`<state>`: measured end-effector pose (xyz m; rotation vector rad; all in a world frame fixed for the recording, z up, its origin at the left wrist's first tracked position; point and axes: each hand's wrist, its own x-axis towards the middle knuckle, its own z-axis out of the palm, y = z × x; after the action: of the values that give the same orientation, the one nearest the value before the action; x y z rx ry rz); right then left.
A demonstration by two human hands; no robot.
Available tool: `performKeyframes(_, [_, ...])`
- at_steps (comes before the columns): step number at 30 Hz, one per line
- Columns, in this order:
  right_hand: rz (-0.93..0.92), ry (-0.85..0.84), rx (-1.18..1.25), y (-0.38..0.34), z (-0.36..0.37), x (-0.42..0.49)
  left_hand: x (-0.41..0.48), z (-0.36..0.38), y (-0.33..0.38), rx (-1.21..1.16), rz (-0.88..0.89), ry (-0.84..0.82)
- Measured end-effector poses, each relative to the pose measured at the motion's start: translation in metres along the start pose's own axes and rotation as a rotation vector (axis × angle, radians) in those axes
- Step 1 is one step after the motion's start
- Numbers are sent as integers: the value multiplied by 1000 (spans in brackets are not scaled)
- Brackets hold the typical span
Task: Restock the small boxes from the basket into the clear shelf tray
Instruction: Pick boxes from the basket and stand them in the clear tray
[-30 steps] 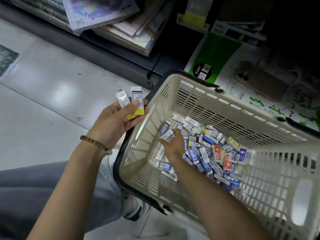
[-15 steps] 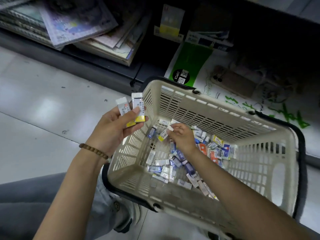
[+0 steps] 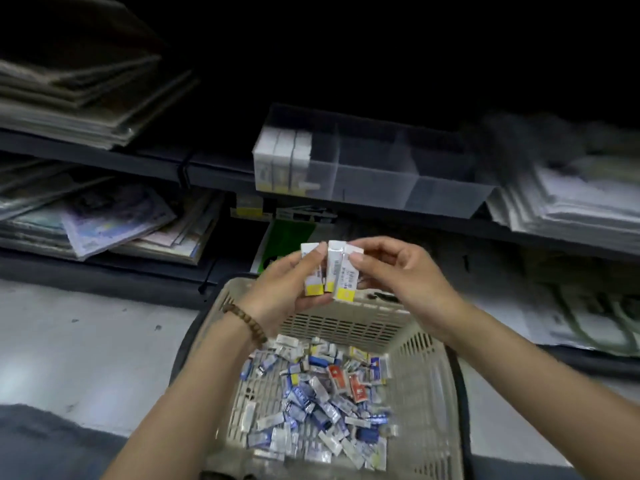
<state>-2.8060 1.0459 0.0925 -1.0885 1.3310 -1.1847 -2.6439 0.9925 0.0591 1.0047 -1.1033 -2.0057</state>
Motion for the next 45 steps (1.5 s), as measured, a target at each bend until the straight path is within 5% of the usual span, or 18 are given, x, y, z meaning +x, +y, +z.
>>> performKeyframes(6, [-157,182,-63,-39,-18,-18,-7,38,45,444,221,-193])
performKeyframes(10, [-35,174,-38,-46,-21,-18,-5,41,56,556,278,-242])
performKeyframes(17, [-23,79,-9,-56,-32,-13,4,37,54,165,114,-143])
performKeyframes(22, [-30,-20,82,-58,-34,-14,6,33,54,294,188,-97])
performKeyframes(31, [-116,126,54,-53,-22,-15,0,41,50,434,269,-297])
performKeyframes(45, [-127,-109,-206,-111,-15,48,23,5,102,497,577,-28])
